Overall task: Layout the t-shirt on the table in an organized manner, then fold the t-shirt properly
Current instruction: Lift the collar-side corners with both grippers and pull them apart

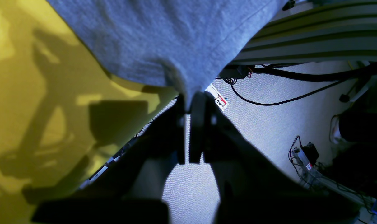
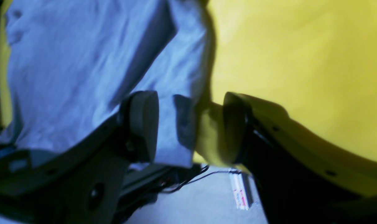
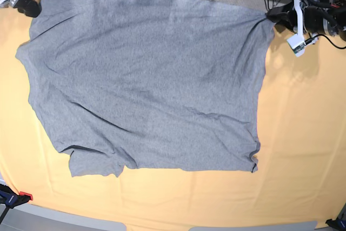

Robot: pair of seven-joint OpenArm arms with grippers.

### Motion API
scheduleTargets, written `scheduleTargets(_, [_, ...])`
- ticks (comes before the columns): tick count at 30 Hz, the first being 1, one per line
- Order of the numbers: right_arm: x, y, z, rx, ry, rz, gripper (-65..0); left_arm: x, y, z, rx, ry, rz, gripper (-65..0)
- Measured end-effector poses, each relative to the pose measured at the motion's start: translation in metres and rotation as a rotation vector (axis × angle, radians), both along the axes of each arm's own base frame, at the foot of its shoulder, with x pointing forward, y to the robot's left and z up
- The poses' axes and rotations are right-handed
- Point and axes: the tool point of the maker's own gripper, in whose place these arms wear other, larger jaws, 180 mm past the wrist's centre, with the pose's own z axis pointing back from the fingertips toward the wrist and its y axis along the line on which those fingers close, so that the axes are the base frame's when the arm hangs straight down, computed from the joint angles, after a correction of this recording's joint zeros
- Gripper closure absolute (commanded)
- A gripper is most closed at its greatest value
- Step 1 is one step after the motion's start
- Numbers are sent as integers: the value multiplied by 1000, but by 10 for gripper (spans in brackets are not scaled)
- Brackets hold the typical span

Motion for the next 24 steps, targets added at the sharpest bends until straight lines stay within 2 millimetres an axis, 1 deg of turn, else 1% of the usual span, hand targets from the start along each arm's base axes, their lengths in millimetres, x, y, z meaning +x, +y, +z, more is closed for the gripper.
scheduleTargets(2, [5, 3, 5, 30, -37, -8, -352, 0, 0, 0, 1, 0, 0, 0])
scheduleTargets(10, [4, 5, 5, 37, -37, -10, -351, 0, 0, 0, 0, 0, 0, 0])
scheduleTargets(17, [8, 22, -2, 75, -25, 41, -342, 0, 0, 0, -1, 0, 0, 0])
scheduleTargets(22, [9, 25, -2, 83, -26, 49, -340, 0, 0, 0, -2, 0, 0, 0])
scheduleTargets(23, [9, 24, -2, 81, -26, 50, -334, 0, 0, 0, -1, 0, 0, 0])
scheduleTargets(24, [10, 23, -1, 79, -26, 52, -315, 0, 0, 0, -2, 0, 0, 0])
